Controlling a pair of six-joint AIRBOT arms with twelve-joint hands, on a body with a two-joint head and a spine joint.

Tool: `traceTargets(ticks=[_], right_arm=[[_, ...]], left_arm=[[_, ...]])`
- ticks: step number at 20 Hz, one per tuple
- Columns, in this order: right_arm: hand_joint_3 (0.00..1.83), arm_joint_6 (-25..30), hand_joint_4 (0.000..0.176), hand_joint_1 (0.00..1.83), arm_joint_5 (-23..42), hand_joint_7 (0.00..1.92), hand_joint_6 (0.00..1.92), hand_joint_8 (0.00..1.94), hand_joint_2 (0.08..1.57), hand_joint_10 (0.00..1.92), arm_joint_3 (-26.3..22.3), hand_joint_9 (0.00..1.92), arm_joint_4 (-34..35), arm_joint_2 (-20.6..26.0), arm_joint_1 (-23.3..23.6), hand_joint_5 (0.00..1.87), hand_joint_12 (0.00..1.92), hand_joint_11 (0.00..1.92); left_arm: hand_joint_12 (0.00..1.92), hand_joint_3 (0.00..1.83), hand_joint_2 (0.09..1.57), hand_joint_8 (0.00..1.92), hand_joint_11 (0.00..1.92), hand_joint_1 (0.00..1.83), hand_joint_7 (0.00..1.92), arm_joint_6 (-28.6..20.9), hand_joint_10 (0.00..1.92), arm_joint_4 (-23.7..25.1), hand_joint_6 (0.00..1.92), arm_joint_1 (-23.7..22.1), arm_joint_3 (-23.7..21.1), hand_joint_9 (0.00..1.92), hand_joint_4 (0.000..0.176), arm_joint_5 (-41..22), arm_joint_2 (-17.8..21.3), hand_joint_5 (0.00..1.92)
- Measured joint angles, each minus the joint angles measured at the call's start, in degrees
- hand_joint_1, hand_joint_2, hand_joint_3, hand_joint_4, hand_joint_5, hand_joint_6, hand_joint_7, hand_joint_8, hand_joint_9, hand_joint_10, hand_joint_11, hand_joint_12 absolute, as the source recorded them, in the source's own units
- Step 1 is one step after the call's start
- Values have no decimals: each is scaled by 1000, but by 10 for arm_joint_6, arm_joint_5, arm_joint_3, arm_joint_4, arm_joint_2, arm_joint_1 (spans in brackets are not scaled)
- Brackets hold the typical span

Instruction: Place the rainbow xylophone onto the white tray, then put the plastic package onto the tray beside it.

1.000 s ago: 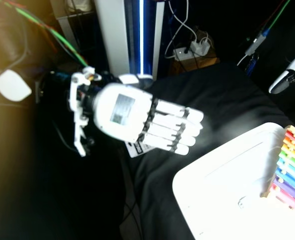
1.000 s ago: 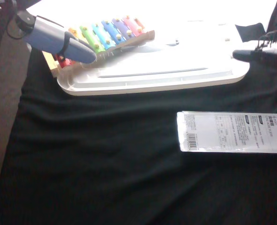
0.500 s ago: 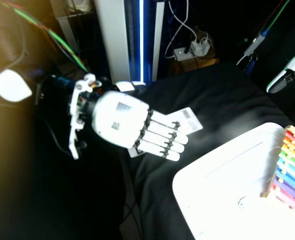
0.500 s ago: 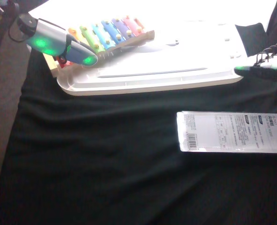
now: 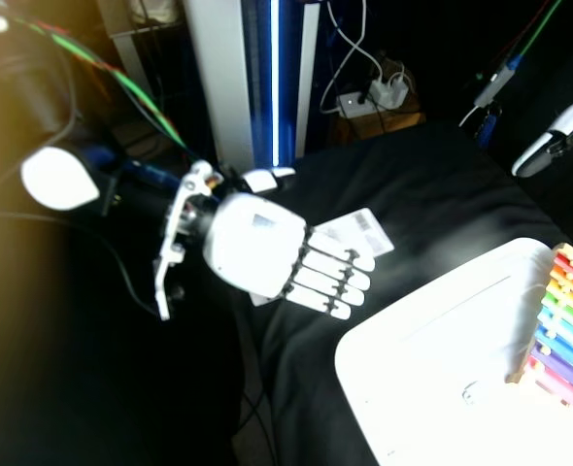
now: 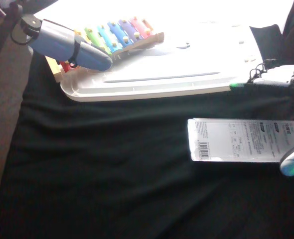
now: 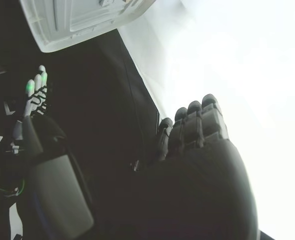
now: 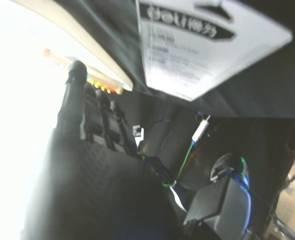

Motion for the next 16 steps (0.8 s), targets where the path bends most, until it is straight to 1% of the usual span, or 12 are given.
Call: traceTargets(ticks=[1,2,3,4,5,6,8,9,10,11,14,16], right_arm=[[1,0,0,444,-3,15,0,5,638,0,0,0,-4,-5,0,0,39,72],[1,0,0,413,-5,25,0,8,637,0,1,0,-7,-9,0,0,48,90],[1,0,0,365,-6,46,6,15,637,2,2,6,-10,-12,0,16,39,68],[0,0,0,359,-9,54,8,16,633,4,3,10,-12,-14,0,23,38,65],[0,0,0,407,-10,50,6,12,627,0,4,1,-14,-14,0,21,24,34],[0,0,0,434,-14,50,4,10,635,0,4,0,-14,-14,0,19,24,34],[0,2,0,440,-16,54,5,9,632,6,4,14,-19,-14,0,23,30,48],[0,2,0,403,-18,47,1,5,631,3,4,11,-22,-14,0,15,29,48],[0,3,0,436,-21,48,1,5,631,2,4,9,-25,-15,0,15,27,44],[0,6,0,485,-24,69,5,10,617,7,4,25,-31,-19,0,30,43,83],[0,11,0,498,-26,64,4,5,626,5,4,23,-38,-19,0,30,48,96],[0,13,0,466,-28,54,0,2,623,2,4,19,-38,-20,0,12,47,94]], left_arm=[[0,7,755,0,0,714,0,2,0,0,0,0,0,0,80,0,0,0],[0,4,751,0,0,731,0,2,0,0,0,0,0,0,75,1,0,0],[0,0,742,0,0,756,0,2,0,0,0,0,-1,0,79,1,0,0],[0,0,735,0,0,747,0,2,0,0,0,0,-1,0,74,1,0,0],[0,0,736,0,0,742,0,2,0,0,0,0,-3,0,72,1,0,0],[0,0,739,0,0,742,0,2,0,-1,0,0,-3,0,77,2,0,0],[0,8,761,0,0,762,0,2,0,0,0,1,-3,0,61,2,0,0],[0,6,761,0,0,785,0,2,0,0,0,1,-3,0,63,2,0,0],[0,6,762,0,0,809,0,2,0,0,0,1,-3,0,68,2,0,0],[0,7,769,0,0,824,0,2,0,0,0,3,-3,0,54,2,0,0],[0,7,772,0,0,787,0,2,0,0,0,4,-3,0,44,4,0,0],[0,9,778,0,0,791,0,2,0,-2,0,7,-3,0,42,3,0,0]])
